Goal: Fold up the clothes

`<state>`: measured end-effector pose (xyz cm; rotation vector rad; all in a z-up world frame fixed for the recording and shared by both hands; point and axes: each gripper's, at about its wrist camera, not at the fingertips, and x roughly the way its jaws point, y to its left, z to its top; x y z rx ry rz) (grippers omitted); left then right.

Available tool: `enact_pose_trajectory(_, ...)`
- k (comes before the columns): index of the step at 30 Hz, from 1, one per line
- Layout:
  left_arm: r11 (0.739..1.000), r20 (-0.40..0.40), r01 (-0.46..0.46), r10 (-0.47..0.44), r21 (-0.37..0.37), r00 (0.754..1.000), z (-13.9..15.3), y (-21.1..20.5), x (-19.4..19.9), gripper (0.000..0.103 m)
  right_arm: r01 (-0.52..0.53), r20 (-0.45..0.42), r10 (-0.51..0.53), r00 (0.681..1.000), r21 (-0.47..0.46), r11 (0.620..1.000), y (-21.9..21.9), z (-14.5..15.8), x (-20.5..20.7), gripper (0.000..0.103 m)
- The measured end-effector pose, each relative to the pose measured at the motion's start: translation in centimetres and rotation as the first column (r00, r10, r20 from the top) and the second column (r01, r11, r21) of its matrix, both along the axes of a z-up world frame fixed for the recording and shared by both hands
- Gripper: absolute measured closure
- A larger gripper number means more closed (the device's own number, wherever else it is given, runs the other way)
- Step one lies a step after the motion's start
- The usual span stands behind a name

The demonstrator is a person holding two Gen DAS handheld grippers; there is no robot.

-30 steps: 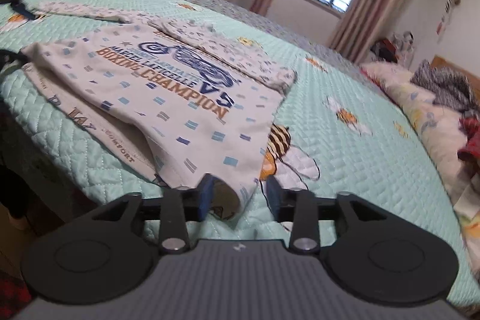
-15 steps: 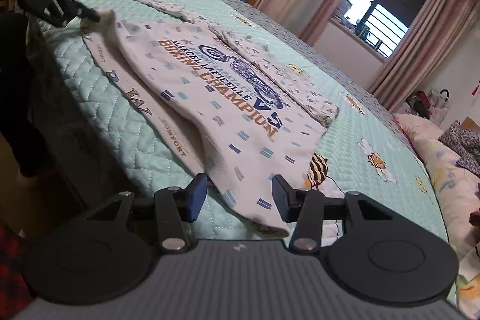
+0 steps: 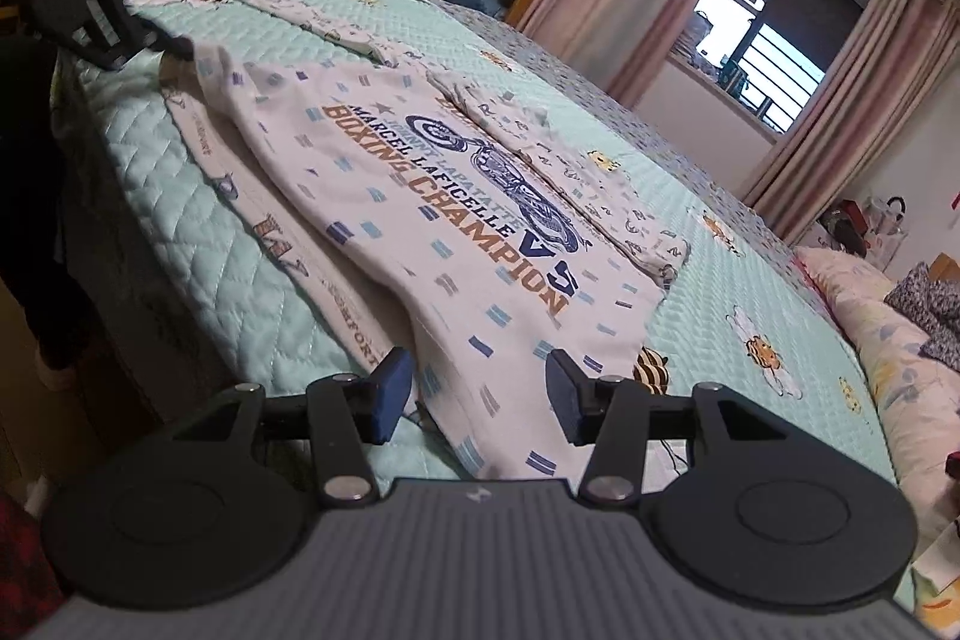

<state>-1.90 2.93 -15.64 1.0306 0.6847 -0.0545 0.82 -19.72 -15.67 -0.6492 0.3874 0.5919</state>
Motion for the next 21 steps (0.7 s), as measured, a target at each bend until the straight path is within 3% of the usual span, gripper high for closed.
enact_pose_trajectory(5,0.994,-0.001,0.003,-0.003,0.113,1.000,-2.1,-0.4,0.8,0.049,0.018,-0.025,-0.017,1.000,0.029,0.999,0.0,0.0,0.3,0.047)
enact_pose_trajectory(9,0.992,0.000,0.029,-0.029,0.124,1.000,-2.4,-0.8,1.4,0.050,0.020,-0.014,-0.020,1.000,0.014,1.000,-0.3,0.0,0.0,0.045)
enact_pose_trajectory(10,0.992,0.001,0.035,-0.036,0.125,0.999,-2.4,-1.0,1.5,0.056,0.024,-0.015,-0.024,1.000,0.012,1.000,-0.4,0.0,0.1,0.044)
enact_pose_trajectory(12,0.993,-0.010,0.041,-0.040,0.107,0.999,-2.3,-1.2,1.8,0.088,0.026,-0.014,-0.026,1.000,0.009,1.000,-0.5,0.0,0.1,0.044)
enact_pose_trajectory(13,0.998,-0.018,0.027,-0.026,0.054,0.999,-1.6,-1.0,1.9,0.100,0.025,-0.012,-0.025,1.000,0.007,1.000,-0.5,0.0,0.1,0.044)
enact_pose_trajectory(15,0.998,-0.034,-0.005,0.003,-0.062,0.999,-0.2,-0.5,2.3,0.101,0.014,-0.011,-0.014,1.000,0.003,1.000,-0.5,0.0,0.0,0.045)
enact_pose_trajectory(17,0.972,-0.045,-0.083,0.075,-0.220,0.996,1.9,1.0,2.9,0.101,0.001,-0.007,-0.001,1.000,-0.002,1.000,-0.5,0.0,-0.2,0.045)
enact_pose_trajectory(19,0.902,-0.101,-0.180,0.153,-0.392,0.983,3.8,3.1,3.8,0.101,-0.012,0.003,0.012,1.000,-0.013,1.000,-0.5,-0.1,-0.4,0.045)
enact_pose_trajectory(21,0.836,-0.140,-0.245,0.202,-0.492,0.969,4.8,4.8,4.3,0.101,-0.019,0.011,0.019,1.000,-0.024,1.000,-0.4,-0.2,-0.4,0.045)
